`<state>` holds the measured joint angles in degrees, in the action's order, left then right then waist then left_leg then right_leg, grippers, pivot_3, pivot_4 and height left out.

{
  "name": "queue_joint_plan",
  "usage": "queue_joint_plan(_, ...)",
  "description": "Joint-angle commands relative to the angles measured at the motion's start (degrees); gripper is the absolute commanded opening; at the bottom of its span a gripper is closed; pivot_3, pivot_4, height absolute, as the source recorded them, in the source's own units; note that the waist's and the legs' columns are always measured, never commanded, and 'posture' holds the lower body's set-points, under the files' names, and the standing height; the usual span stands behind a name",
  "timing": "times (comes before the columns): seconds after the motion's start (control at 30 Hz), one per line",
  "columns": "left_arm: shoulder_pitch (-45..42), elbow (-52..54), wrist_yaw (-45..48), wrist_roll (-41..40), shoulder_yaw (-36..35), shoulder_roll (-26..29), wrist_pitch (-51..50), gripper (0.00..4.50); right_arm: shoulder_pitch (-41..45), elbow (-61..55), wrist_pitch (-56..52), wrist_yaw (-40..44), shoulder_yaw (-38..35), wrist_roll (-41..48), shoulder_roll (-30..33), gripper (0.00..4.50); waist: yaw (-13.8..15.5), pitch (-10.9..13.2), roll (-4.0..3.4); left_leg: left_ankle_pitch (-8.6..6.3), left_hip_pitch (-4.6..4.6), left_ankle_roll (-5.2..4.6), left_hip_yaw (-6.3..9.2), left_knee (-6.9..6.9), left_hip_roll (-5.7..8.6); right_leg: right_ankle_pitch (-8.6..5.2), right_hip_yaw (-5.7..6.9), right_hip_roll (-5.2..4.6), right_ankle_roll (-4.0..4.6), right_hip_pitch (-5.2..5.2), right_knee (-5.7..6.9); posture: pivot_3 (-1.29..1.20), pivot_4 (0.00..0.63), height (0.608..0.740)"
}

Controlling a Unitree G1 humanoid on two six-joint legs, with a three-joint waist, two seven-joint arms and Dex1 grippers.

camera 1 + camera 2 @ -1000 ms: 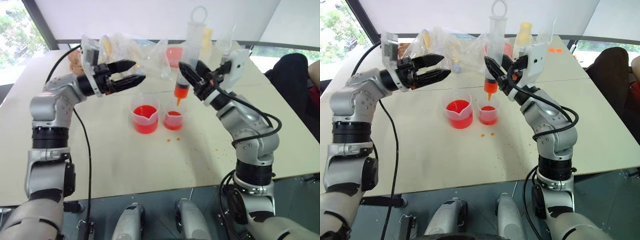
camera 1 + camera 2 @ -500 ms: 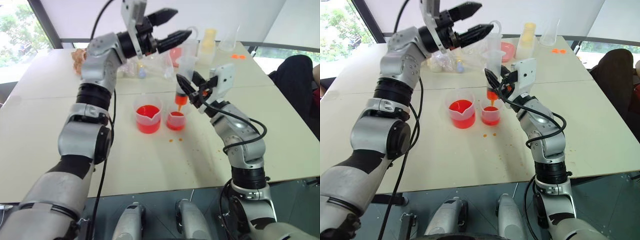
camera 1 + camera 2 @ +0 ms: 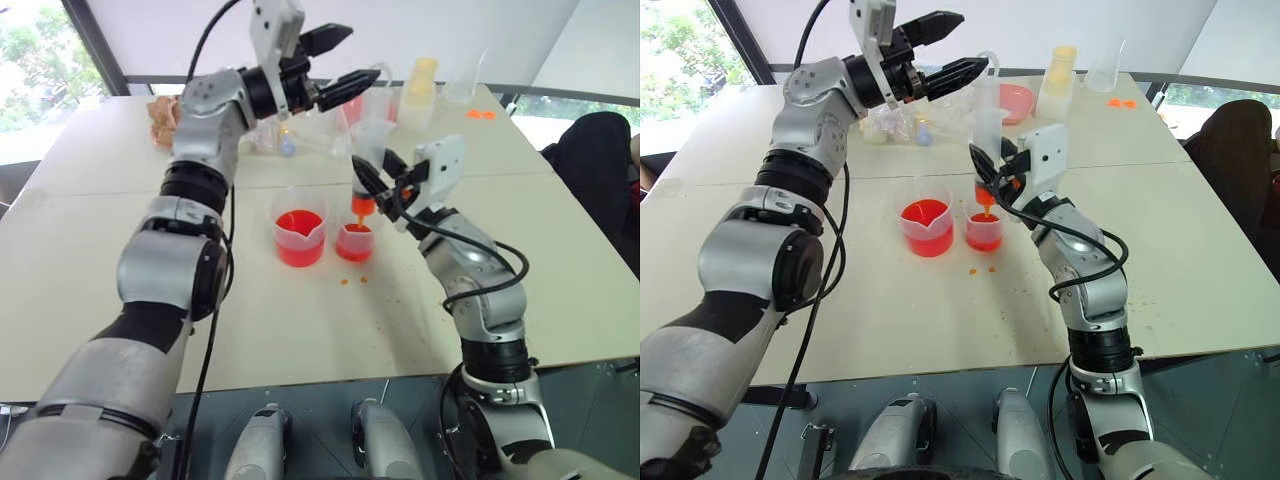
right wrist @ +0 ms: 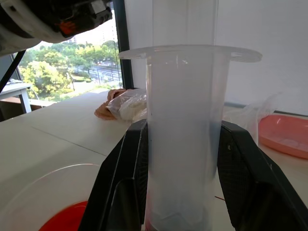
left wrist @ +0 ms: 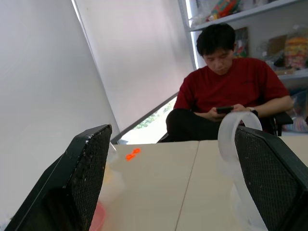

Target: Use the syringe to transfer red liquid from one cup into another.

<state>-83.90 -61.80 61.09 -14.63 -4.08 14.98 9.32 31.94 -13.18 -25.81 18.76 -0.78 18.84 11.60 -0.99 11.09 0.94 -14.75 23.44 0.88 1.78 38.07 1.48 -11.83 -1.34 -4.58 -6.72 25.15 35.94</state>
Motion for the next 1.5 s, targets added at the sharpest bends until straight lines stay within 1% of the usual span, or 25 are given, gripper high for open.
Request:
queue_joint_plan(0.03,-2.64,-1.02,-0.98,2.37,0.41,-0.15,2.34,4.14,0.74,-2.74,2.38,0.8,0.25,-0.07,0.05,1.47,0.0,0.0,0.0,0.0,0.0,0.0,0.0,0.0,0.0,0.0,0.0,0.0,0.0,0.0,0.0,0.0,0.15,0.74)
queue_joint_plan(0.07,-2.86,-1.4,-1.18,2.81,0.48,-0.22,2.68,4.14,0.71,-2.75,2.41,0.84,0.3,-0.14,0.05,1.47,0.0,0.0,0.0,0.0,0.0,0.0,0.0,0.0,0.0,0.0,0.0,0.0,0.0,0.0,0.0,0.0,0.15,0.74)
queue_joint_plan(0.1,-3.15,-1.67,-0.9,3.03,0.42,-0.4,2.97,3.89,0.65,-2.75,2.47,0.87,0.36,-0.22,0.03,1.47,0.0,0.0,0.0,0.0,0.0,0.0,0.01,0.0,0.0,0.0,0.01,0.01,0.0,0.0,0.0,0.0,0.15,0.74)
queue_joint_plan(0.17,-3.58,-2.09,-0.49,3.45,0.32,-0.58,3.51,3.24,0.58,-2.75,2.52,0.87,0.43,-0.35,-0.08,1.47,0.01,0.0,0.0,0.0,0.0,0.0,0.01,0.0,0.0,0.0,0.01,0.01,0.0,0.0,0.0,0.0,0.15,0.74)
queue_joint_plan(0.23,-4.13,-2.31,0.14,3.3,-0.06,-0.81,3.62,2.46,0.47,-2.8,2.56,0.76,0.57,-0.46,-0.37,1.47,0.0,0.0,0.0,0.0,0.0,0.0,0.0,0.0,0.0,0.0,0.01,0.01,0.0,0.0,0.0,0.0,0.15,0.74)
queue_joint_plan(0.37,-4.25,-1.82,2.28,2.7,-0.5,-1.09,3.17,0.68,0.28,-2.82,2.6,0.5,0.76,-0.37,-0.88,1.47,-0.01,0.0,0.0,0.0,0.0,0.0,0.0,0.0,0.0,0.0,0.01,0.01,0.0,0.0,0.0,0.0,0.15,0.74)
queue_joint_plan(0.4,-4.11,-1.58,3.01,2.58,-0.51,-1.13,2.88,0.3,0.25,-2.82,2.63,0.45,0.82,-0.4,-0.99,1.47,-0.06,0.0,0.0,0.0,0.0,0.0,0.0,0.0,0.0,0.0,0.0,0.01,0.0,0.0,0.0,0.0,0.15,0.74)
queue_joint_plan(0.43,-3.92,-1.31,3.78,2.47,-0.47,-1.17,2.57,0.04,0.24,-2.83,2.64,0.42,0.85,-0.39,-1.08,1.47,-0.15,0.0,0.0,0.0,0.0,0.0,0.01,0.0,0.0,0.0,0.0,0.01,0.0,0.0,0.0,0.0,0.15,0.74)
queue_joint_plan(0.6,-1.06,2.73,11.56,0.81,0.38,-1.44,-1.6,0.04,0.57,-3.0,2.58,0.02,0.77,-0.08,-1.7,1.47,-0.26,0.0,0.0,0.0,0.0,0.0,0.01,0.0,-0.01,0.0,0.0,0.02,0.0,0.01,0.01,0.0,0.15,0.74)
queue_joint_plan(0.73,3.34,7.83,14.7,0.57,2.05,-2.38,-5.25,0.04,1.37,-3.33,2.34,-0.51,0.11,0.33,-2.14,1.47,-0.17,0.0,0.0,0.0,-0.01,0.0,0.03,0.0,-0.02,0.0,0.0,0.02,0.0,0.0,0.03,0.0,0.15,0.74)
queue_joint_plan(0.8,5.64,10.58,14.34,0.37,2.6,-3.04,-6.36,0.04,1.85,-3.55,2.48,-0.44,0.4,-0.55,-1.42,1.47,-0.03,0.0,0.0,0.0,-0.01,0.0,0.03,0.01,-0.01,0.0,0.0,0.01,0.0,-0.01,0.03,0.0,0.15,0.74)
queue_joint_plan(1.0,10.7,16.51,13.7,0.11,4.01,-3.6,-10.29,0.04,3.87,-6.88,-0.65,-1.54,-2.09,1.47,0.11,1.47,-0.01,0.0,0.0,0.0,0.0,0.0,0.03,0.02,-0.01,0.0,0.0,0.0,0.0,0.0,0.04,0.0,0.15,0.74)
queue_joint_plan(1.23,13.89,19.97,12.75,0.04,4.65,-4.85,-12.94,0.04,5.95,-12.34,-5.59,-2.95,-3.52,3.84,1.3,1.47,-0.03,0.0,0.0,0.0,0.0,0.0,0.04,0.02,-0.01,0.0,0.0,0.01,0.0,0.0,0.04,0.0,0.15,0.74)
queue_joint_plan(1.4,15.05,22.06,12.09,-0.44,5.33,-5.44,-14.82,0.04,8.18,-14.26,-8.22,-3.99,-4.82,5.19,1.81,1.47,-0.01,0.0,0.0,0.0,-0.01,0.0,0.05,0.02,-0.01,0.0,0.0,0.01,0.0,0.0,0.04,0.0,0.15,0.74)
queue_joint_plan(1.5,16.47,22.11,12.19,0.65,6.59,-5.39,-14.68,0.04,9.32,-14.93,-9.29,-4.39,-5.29,5.89,2.09,1.47,0.0,0.0,0.0,0.0,-0.01,0.0,0.04,0.02,-0.01,0.0,0.0,0.01,0.0,-0.01,0.03,0.0,0.15,0.74)
